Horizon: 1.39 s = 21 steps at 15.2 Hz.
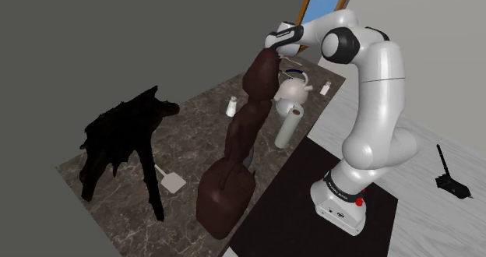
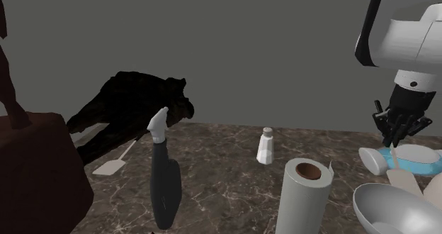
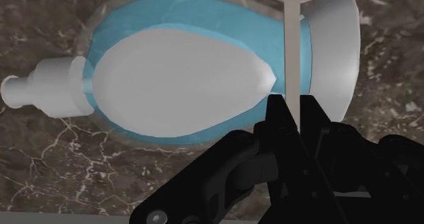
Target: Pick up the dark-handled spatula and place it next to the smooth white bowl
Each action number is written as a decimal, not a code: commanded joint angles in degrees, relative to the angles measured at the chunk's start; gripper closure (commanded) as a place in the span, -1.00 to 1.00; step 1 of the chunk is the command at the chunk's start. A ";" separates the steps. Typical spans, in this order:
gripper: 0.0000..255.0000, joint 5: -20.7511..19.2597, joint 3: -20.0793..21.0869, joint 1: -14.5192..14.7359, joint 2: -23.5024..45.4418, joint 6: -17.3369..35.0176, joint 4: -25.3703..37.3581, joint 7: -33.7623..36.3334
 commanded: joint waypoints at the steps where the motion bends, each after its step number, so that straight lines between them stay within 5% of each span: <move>1: 1.00 0.05 0.00 -0.12 1.23 0.88 0.27 -0.10; 18: 1.00 0.28 0.44 -0.40 5.92 5.26 0.59 -0.39; 19: -1.00 0.35 0.47 -0.66 6.48 5.37 1.06 -0.67; 21: -1.00 0.10 0.50 0.56 6.01 3.97 2.00 0.85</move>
